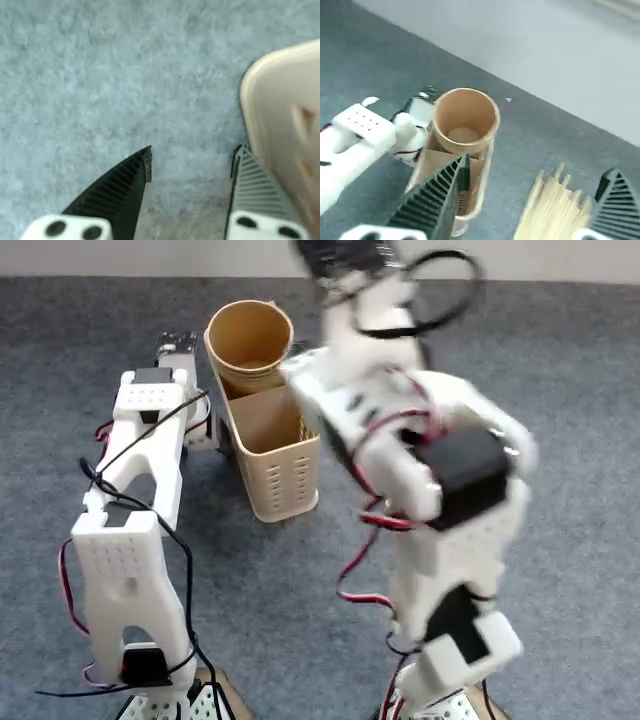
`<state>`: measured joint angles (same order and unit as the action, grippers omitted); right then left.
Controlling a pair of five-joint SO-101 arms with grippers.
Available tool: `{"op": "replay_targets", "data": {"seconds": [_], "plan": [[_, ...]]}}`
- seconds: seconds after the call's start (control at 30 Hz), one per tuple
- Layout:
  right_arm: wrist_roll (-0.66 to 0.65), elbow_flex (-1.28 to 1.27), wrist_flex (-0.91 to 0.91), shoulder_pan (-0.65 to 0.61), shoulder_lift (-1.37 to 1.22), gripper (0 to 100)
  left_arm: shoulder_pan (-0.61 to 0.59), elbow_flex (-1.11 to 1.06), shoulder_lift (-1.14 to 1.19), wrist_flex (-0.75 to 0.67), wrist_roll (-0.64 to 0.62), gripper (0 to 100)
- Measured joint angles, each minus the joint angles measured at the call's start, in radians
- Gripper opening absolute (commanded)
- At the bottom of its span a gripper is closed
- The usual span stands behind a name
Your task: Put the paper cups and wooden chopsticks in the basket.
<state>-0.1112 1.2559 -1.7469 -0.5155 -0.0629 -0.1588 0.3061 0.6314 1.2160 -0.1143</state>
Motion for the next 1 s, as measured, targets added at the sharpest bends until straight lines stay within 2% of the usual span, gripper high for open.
{"op": "replay_targets", "data": {"seconds": [0.23, 0.47, 0.63, 0.8, 0.87, 1.0], "plan": [[-0.005, -0.408, -0.002, 0.295, 0.08, 38.5, 0.064, 0.035, 0.0, 0.0, 0.0, 26], [-0.061, -0.738, 0.094, 0.439, 0.08, 38.5, 0.1, 0.038, 0.0, -0.002, 0.0, 26], [-0.061, -1.039, 0.328, 0.473, 0.08, 38.5, 0.061, 0.061, 0.002, -0.002, -0.023, 22], [-0.055, -1.316, 0.534, 0.44, 0.078, 38.5, -0.086, 0.126, 0.0, 0.077, -0.218, 22], [-0.023, -1.369, 0.595, 0.41, 0.078, 38.5, -0.124, 0.123, 0.0, 0.094, -0.267, 22], [0.012, -1.428, 0.692, 0.37, 0.078, 36.9, -0.124, 0.081, 0.002, 0.1, -0.276, 22]]}}
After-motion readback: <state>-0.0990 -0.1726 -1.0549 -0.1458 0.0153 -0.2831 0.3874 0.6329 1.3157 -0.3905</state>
